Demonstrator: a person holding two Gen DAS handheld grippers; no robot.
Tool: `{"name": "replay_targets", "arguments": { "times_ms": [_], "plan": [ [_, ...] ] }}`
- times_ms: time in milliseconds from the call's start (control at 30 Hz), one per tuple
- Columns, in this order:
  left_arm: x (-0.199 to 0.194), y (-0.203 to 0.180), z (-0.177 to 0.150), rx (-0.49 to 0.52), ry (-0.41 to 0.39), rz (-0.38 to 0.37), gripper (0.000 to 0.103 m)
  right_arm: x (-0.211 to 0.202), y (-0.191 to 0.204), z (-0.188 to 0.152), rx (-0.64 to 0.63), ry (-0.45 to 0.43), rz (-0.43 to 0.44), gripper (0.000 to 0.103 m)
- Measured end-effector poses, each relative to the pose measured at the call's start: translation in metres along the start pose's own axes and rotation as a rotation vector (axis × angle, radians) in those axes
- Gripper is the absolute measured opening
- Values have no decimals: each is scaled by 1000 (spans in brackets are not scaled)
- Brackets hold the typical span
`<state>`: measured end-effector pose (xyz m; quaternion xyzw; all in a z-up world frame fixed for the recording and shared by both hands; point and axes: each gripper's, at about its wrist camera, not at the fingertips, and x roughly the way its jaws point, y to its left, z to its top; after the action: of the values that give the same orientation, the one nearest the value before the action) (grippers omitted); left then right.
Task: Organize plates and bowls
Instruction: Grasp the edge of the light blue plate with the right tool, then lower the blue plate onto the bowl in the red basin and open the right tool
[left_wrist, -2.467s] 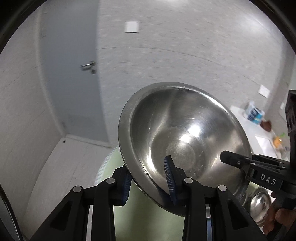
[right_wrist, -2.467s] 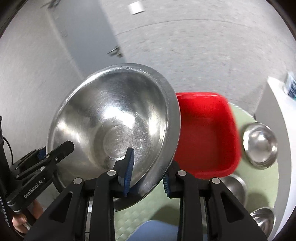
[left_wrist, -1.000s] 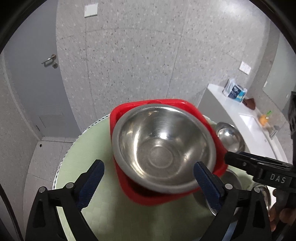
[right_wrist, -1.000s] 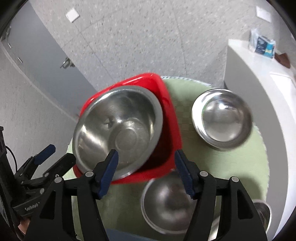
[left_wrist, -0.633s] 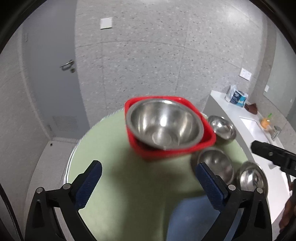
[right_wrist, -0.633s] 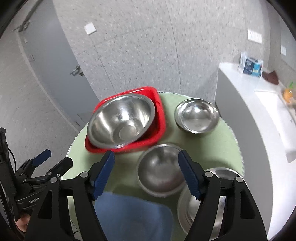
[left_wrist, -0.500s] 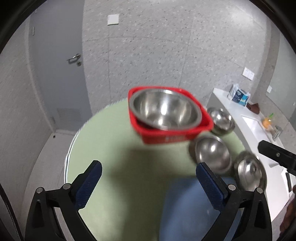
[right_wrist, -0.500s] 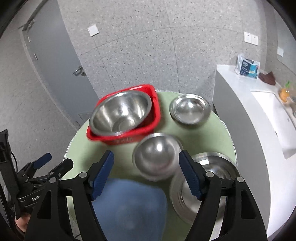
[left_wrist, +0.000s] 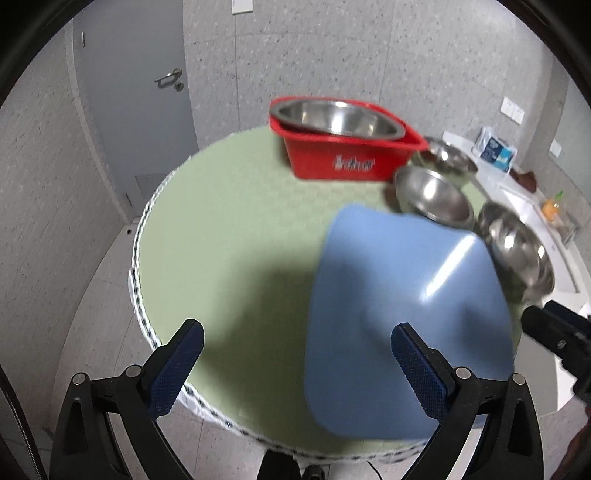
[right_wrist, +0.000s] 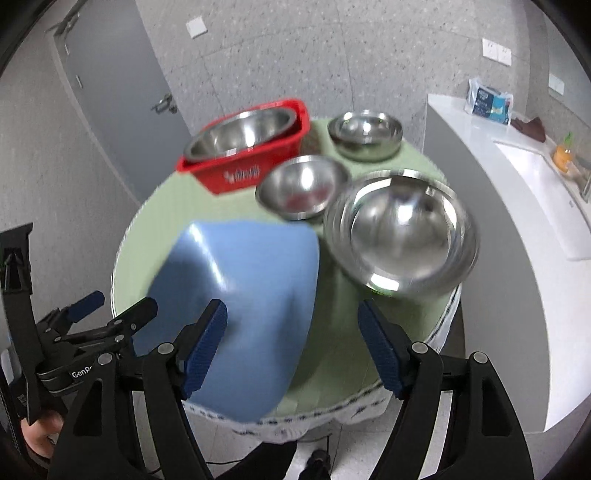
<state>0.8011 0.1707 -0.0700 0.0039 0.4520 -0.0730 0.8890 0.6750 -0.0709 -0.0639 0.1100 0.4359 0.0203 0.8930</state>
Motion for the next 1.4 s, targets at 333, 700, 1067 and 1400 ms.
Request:
{"name": "replay_targets", "arguments": {
  "times_ms": [333, 700, 1067, 1400],
  "plan": [
    [17, 1, -2, -10, 91, -54, 72, 42, -11, -36, 62, 125, 45, 71],
    [4, 5, 8, -19, 43, -120, 25, 40, 7, -37, -17, 131, 105, 30],
    [-53, 18, 62, -22, -133, -138, 25, -7, 33, 18, -84, -15, 135, 30],
    [7, 34, 164, -14, -157, -162, 25, 43, 48, 120, -124, -58, 113, 30]
  ]
}}
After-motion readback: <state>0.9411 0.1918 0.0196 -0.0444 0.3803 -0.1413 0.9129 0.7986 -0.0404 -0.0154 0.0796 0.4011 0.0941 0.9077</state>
